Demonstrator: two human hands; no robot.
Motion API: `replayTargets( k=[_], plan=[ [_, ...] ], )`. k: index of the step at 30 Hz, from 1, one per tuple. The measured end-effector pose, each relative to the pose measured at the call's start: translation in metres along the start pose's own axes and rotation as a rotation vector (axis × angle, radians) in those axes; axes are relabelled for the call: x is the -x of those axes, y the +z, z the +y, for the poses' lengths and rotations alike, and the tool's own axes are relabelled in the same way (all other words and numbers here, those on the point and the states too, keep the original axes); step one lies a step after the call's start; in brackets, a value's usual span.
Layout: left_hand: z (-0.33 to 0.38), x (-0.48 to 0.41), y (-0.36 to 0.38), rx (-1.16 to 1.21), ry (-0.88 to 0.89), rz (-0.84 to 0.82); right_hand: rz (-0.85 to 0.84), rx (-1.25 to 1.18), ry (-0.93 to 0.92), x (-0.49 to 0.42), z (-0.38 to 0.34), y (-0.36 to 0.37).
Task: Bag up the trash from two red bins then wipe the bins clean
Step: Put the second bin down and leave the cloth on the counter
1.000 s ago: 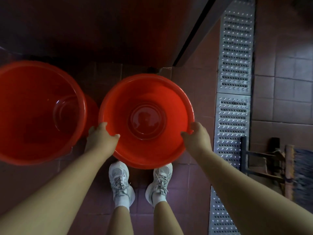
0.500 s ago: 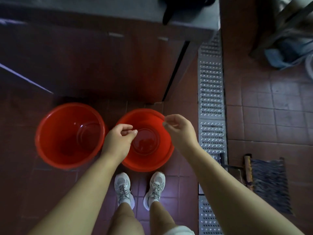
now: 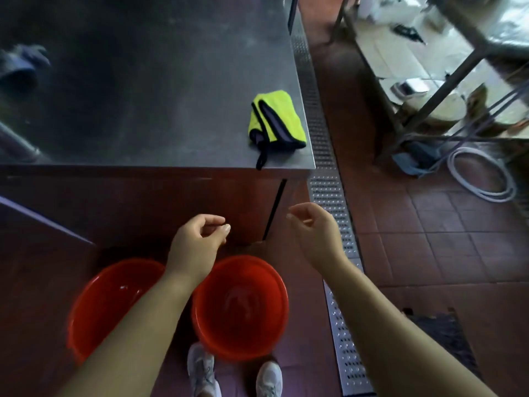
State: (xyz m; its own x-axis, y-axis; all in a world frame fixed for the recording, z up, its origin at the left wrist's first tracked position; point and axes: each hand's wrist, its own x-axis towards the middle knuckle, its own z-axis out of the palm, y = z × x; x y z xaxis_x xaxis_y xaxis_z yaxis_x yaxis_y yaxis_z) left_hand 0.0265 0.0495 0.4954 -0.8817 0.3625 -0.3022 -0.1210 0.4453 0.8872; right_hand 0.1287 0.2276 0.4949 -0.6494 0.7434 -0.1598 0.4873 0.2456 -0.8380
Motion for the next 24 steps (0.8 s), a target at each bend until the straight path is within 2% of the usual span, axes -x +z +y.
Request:
replayTargets(
  k=[6,10,14,18,24],
  plan=[
    [0.033,-0.040,-0.037,-0.050,0.086,-0.082,0.154,0.098,0.046,-0.027,-0.040,0.015],
    [0.050,-0.071,-0.054,-0.049,0.131,-0.096,0.186,0.236,0.035,-0.053,-0.067,0.027],
    [0.064,-0.099,-0.054,-0.050,0.157,-0.121,0.165,0.360,0.000,-0.086,-0.087,0.036],
    [0.071,-0.119,-0.047,-0.082,0.172,-0.114,0.141,0.586,0.007,-0.119,-0.101,0.040],
    [0.082,-0.138,-0.029,-0.114,0.161,-0.049,-0.008,0.691,0.064,-0.173,-0.097,0.051]
  ],
)
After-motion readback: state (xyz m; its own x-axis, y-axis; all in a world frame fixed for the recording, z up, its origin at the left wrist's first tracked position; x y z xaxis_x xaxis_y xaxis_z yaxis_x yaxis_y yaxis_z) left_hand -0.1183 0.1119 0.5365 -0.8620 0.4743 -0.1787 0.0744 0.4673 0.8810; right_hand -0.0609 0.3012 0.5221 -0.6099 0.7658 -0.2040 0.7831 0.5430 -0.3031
